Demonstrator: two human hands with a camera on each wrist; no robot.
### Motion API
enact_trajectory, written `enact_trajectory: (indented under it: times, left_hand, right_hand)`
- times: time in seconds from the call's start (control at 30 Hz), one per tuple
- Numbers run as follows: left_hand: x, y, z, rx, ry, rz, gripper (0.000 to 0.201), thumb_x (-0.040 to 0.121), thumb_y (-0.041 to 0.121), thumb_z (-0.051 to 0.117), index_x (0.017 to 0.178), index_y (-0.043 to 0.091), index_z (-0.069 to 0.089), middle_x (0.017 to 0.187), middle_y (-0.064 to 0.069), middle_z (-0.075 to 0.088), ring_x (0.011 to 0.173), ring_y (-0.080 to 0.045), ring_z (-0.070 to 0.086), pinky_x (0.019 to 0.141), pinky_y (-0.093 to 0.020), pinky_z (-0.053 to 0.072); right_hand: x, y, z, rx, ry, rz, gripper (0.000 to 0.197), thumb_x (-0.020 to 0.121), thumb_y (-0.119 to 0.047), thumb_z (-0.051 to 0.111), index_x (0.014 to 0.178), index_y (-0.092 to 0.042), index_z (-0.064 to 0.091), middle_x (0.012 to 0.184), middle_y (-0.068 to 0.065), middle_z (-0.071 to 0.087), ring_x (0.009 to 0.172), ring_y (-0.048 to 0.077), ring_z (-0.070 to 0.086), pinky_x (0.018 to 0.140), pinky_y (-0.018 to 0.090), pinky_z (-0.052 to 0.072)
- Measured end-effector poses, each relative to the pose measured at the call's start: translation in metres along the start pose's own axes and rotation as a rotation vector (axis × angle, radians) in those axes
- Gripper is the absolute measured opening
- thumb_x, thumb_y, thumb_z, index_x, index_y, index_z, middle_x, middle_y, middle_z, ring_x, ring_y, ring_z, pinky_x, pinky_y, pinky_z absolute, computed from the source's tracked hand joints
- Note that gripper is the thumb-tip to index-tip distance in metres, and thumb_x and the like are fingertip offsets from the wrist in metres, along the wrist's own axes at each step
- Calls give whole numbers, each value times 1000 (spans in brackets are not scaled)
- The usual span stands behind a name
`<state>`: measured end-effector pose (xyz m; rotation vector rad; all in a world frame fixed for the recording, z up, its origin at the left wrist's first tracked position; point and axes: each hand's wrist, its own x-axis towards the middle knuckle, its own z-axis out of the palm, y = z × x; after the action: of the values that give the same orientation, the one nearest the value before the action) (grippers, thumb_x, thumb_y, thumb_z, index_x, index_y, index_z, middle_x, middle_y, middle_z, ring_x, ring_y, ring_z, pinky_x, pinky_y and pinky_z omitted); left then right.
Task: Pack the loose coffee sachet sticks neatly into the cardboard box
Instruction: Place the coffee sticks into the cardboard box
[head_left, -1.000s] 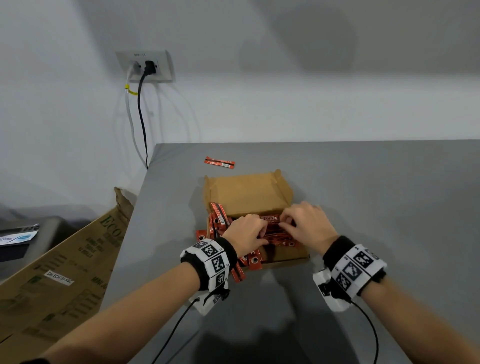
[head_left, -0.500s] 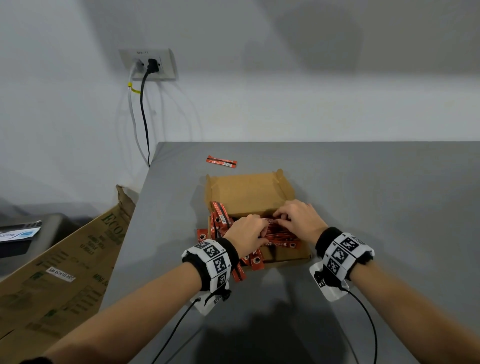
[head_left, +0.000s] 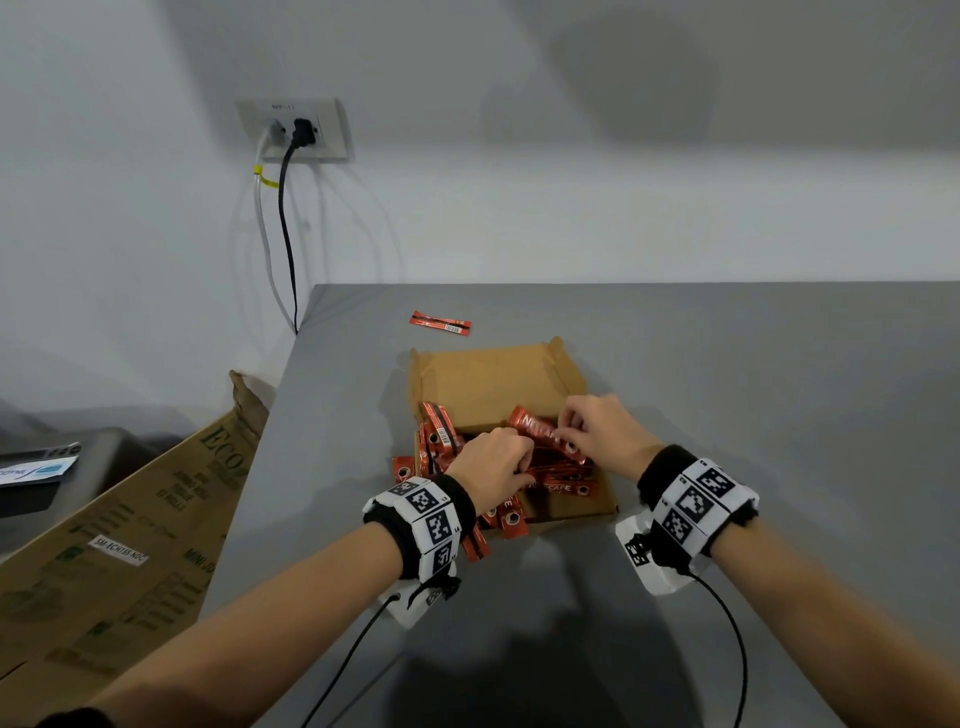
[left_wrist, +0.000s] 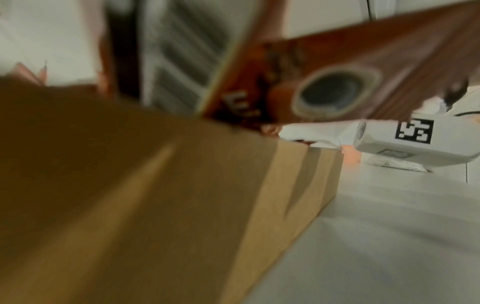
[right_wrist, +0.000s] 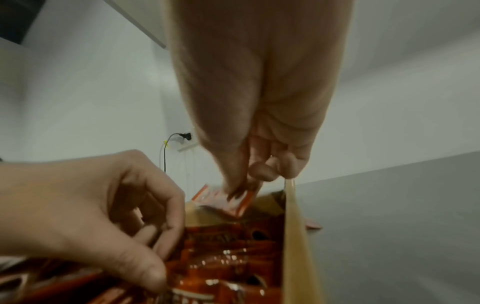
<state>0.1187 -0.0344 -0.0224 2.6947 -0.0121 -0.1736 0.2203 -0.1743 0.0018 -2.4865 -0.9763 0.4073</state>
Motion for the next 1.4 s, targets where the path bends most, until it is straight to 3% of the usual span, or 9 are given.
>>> enact_trajectory:
  times: [0.1, 0.27, 0.33, 0.43, 0.63, 0.83, 1.0, 1.17, 1.4]
  left_hand:
    - [1, 0, -1, -18, 1, -16, 17, 85, 25, 65, 86, 9, 58, 95, -5, 57, 85, -22, 57, 76, -37, 51]
    - [0, -2, 0, -63, 24, -21, 11, 83, 17, 64, 88, 7, 61, 96, -6, 58, 86, -24, 58, 79, -40, 49]
    - [-1, 0, -2, -46, 11, -16, 7, 83, 13, 63, 86, 7, 59, 96, -7, 58, 87, -25, 57, 79, -40, 49]
    - [-2, 0, -5, -53, 8, -15, 11, 84, 18, 65, 84, 9, 59, 92, -3, 57, 85, -21, 57, 79, -38, 50]
    - [-3, 0, -8, -86, 6, -14, 14, 83, 22, 67, 88, 10, 62, 91, 0, 58, 82, -16, 56, 76, -34, 50]
    - [-7, 6, -14, 6, -54, 93, 21, 83, 29, 65, 90, 10, 63, 91, -1, 57, 81, -16, 54, 71, -32, 48]
    - [-5, 7, -7, 4, -47, 89, 3, 83, 11, 61, 83, 9, 63, 94, -5, 62, 85, -21, 59, 77, -35, 49]
    - [-4, 4, -5, -52, -30, 73, 1, 82, 8, 64, 81, 7, 64, 93, -6, 64, 81, -16, 60, 76, -29, 51]
    - [-3, 3, -6, -49, -24, 73, 5, 83, 9, 66, 83, 6, 62, 94, -7, 62, 82, -18, 61, 77, -31, 51]
  right_hand:
    - [-13, 0, -9, 201, 145, -23, 8, 84, -10, 66, 90, -6, 62, 81, 2, 64, 72, 15, 63, 66, 20, 53]
    - [-46, 5, -5, 132, -103, -123, 10, 76, -9, 74, 84, -12, 69, 75, -3, 68, 65, -6, 62, 66, 6, 47]
    - [-50, 9, 4, -82, -181, -184, 6, 79, -11, 69, 85, -11, 70, 79, 0, 71, 69, -1, 63, 67, 14, 47]
    - [-49, 8, 16, -353, -174, -177, 14, 82, -9, 53, 90, -10, 65, 94, 8, 68, 90, 27, 61, 75, 33, 46]
    - [-41, -7, 22, -548, -139, -101, 21, 85, -5, 44, 95, -12, 62, 103, 5, 63, 104, 26, 51, 82, 35, 37]
    - [-38, -9, 25, -504, -138, -66, 20, 84, -2, 45, 93, -11, 60, 105, 5, 62, 105, 26, 52, 86, 37, 39]
    - [-41, -1, 24, -424, -43, -123, 11, 82, -10, 57, 91, -13, 62, 102, 4, 60, 100, 26, 52, 78, 33, 38]
    - [-42, 17, 19, -221, 112, 46, 51, 65, -28, 81, 105, -15, 53, 107, 1, 39, 100, 19, 39, 85, 38, 43]
    - [-41, 19, 27, 0, 128, 107, 27, 71, -13, 77, 73, -14, 51, 92, 0, 40, 79, 16, 43, 73, 27, 39]
